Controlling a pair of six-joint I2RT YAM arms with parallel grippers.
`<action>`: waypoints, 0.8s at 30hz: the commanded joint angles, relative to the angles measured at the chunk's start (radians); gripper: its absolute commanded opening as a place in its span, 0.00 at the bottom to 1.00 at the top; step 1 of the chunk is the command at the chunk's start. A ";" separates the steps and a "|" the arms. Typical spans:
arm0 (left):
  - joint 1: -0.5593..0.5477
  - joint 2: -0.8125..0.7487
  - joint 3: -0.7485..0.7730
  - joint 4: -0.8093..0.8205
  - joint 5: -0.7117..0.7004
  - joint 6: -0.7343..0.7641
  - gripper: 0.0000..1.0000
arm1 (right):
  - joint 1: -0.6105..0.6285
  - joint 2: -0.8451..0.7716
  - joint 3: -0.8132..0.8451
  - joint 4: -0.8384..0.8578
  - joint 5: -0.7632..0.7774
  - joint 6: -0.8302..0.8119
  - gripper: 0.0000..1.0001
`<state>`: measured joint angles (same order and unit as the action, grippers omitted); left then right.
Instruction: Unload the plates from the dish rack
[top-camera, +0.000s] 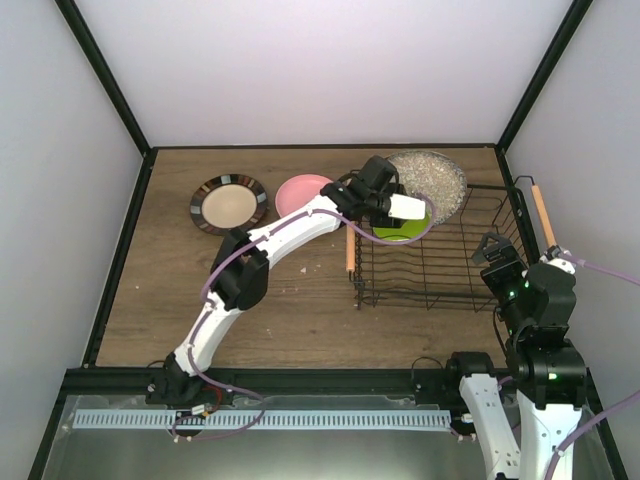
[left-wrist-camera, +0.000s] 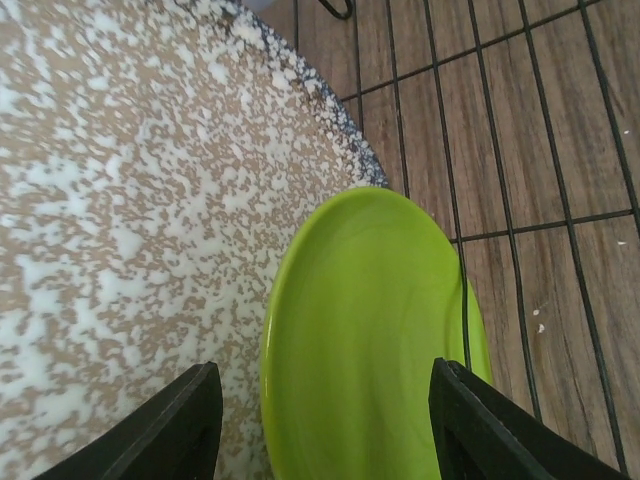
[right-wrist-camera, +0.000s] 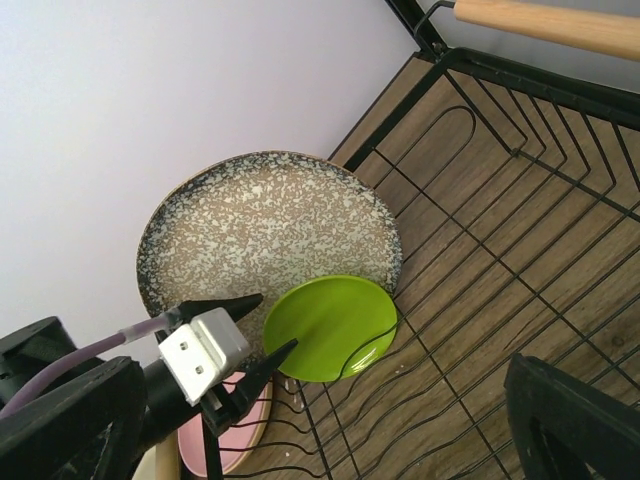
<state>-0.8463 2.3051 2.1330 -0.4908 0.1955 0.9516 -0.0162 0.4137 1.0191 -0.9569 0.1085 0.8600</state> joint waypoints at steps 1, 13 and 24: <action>-0.007 0.055 0.075 -0.034 -0.022 0.014 0.58 | 0.010 -0.009 0.038 -0.006 0.011 -0.017 1.00; -0.007 0.125 0.117 -0.068 -0.042 -0.004 0.58 | 0.010 -0.005 0.044 -0.009 0.017 -0.032 1.00; -0.002 0.146 0.118 -0.093 -0.053 -0.019 0.36 | 0.010 0.004 0.053 -0.010 0.019 -0.038 1.00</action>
<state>-0.8459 2.4172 2.2391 -0.5343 0.1379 0.9398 -0.0162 0.4149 1.0252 -0.9581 0.1089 0.8314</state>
